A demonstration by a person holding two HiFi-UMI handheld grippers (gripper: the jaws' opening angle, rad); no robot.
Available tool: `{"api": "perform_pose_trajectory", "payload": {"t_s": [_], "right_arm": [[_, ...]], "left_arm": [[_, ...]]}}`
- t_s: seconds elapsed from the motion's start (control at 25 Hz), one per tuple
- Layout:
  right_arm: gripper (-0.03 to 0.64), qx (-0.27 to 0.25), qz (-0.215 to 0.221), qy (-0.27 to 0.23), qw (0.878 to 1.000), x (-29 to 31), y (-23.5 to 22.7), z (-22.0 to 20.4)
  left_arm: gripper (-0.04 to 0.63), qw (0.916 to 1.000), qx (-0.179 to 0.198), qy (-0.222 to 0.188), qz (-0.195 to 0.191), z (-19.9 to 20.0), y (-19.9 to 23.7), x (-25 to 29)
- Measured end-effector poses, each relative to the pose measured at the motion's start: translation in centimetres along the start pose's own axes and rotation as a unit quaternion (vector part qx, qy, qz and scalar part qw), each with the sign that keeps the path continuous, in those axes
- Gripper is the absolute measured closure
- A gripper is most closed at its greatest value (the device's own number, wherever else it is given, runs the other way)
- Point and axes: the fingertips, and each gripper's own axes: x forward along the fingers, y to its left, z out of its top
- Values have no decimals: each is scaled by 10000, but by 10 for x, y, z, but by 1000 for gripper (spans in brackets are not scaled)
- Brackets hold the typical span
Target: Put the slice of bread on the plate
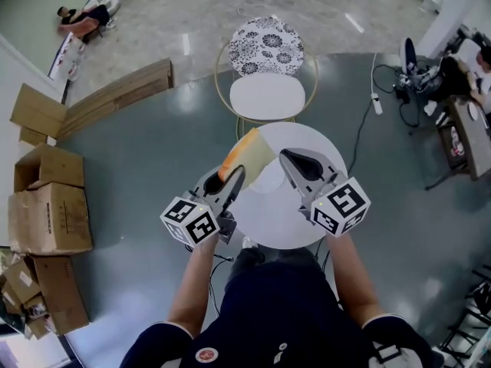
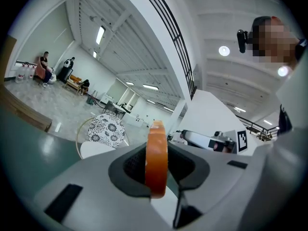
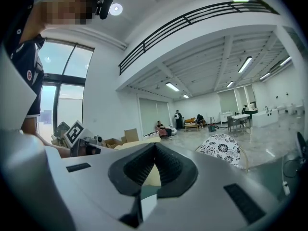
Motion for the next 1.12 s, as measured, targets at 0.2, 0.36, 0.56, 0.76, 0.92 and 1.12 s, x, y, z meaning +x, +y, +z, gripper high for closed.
{"api": "perform_pose_trajectory", "payload": {"t_s": [0.2,0.36,0.56,0.76,0.92,1.12], "right_arm": [[609,158,-221,148,9995,0,-9,-21],[609,231,-343,415,9983,3,-17,-48],[609,463,-440,811,9947,3,-28,-90],[609,528,-511,1160,9905,8,-44,-125],[609,541,-546,1383,9874,12,-55,-149],[609,621,-487,1502,9855,14,-55,-163]], "left_arm": [[499,9987,-323,402,-29,-36,14,14],[499,9957,-640,672,6,-70,29,23],[499,9918,-939,865,41,-106,48,37],[499,9864,-1268,1044,94,-134,64,50],[499,9812,-1535,1164,149,-155,75,56],[499,9743,-1810,1339,124,-180,88,67]]}}
